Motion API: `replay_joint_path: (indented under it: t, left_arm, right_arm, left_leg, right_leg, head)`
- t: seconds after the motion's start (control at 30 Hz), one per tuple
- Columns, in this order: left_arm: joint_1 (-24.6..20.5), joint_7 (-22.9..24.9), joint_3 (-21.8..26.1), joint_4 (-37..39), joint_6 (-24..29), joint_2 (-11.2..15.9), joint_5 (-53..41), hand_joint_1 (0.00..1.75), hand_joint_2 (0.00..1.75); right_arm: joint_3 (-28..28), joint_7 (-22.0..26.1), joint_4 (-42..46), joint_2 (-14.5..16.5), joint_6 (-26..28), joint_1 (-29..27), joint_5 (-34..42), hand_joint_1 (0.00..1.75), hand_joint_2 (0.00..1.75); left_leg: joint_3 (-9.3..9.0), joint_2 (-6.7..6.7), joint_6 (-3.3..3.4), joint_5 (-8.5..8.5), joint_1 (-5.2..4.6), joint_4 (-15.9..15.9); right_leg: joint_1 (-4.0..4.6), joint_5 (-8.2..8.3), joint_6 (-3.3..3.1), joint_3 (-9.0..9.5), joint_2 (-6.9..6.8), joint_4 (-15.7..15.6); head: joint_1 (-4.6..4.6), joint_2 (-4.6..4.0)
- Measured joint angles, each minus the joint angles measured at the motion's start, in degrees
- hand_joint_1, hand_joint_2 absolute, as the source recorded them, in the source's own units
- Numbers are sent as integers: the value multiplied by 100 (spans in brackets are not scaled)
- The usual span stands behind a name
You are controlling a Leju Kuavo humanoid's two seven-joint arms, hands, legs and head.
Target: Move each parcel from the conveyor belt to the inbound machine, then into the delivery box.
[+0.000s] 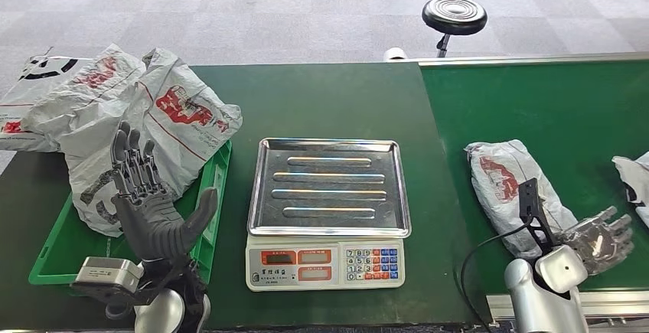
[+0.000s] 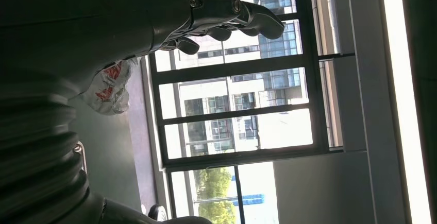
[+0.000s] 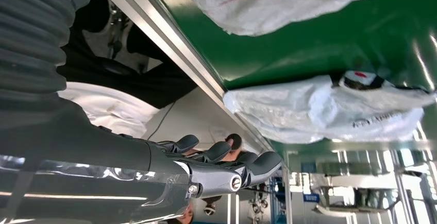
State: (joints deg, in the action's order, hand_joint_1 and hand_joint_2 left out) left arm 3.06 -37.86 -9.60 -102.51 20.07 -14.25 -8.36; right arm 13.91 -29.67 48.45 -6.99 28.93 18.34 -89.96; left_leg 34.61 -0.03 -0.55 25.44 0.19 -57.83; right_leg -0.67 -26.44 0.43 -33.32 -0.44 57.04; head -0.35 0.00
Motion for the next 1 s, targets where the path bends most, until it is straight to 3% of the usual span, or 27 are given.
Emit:
replay_joint_path:
  t: [0.37, 0.63, 0.77, 0.87, 1.0]
  left_arm:
    - [63, -3, 0, -52, -22, 3, -36, 0, 175]
    - [128, -98, -50, -104, -29, 43, -123, 0, 175]
    - [156, -127, -91, -132, -66, 72, -158, 0, 175]
    - [150, -125, -102, -133, -74, 79, -207, 0, 175]
    - [144, -125, -107, -133, -73, 79, -225, 0, 175]
  right_arm:
    - [356, 133, -807, 68, -134, 317, 0, 0, 175]
    - [633, 987, -1819, 144, -713, 841, 199, 0, 175]
    - [742, 1235, -2183, 173, -1131, 996, 311, 172, 175]
    - [774, 1275, -2370, 174, -1590, 1104, 333, 175, 175]
    - [779, 1311, -2419, 174, -1687, 1138, 341, 175, 175]
  left_leg:
    - [-1, 0, 0, -1, 1, 0]
    - [-5, 2, 1, -2, 1, 0]
    - [-9, 2, 0, -2, 1, 0]
    - [-20, 10, 0, -1, 4, 0]
    - [-25, 13, -1, 0, 6, 0]
  right_leg:
    - [1, 0, 0, 1, 0, 2]
    - [1, 1, 0, 3, 1, 2]
    - [3, 0, 0, 6, 1, 2]
    - [4, 0, 0, 12, 9, 1]
    - [4, 0, 0, 16, 13, 0]
  head:
    - [0, 0]
    - [0, 0]
    - [0, 0]
    - [0, 0]
    - [0, 0]
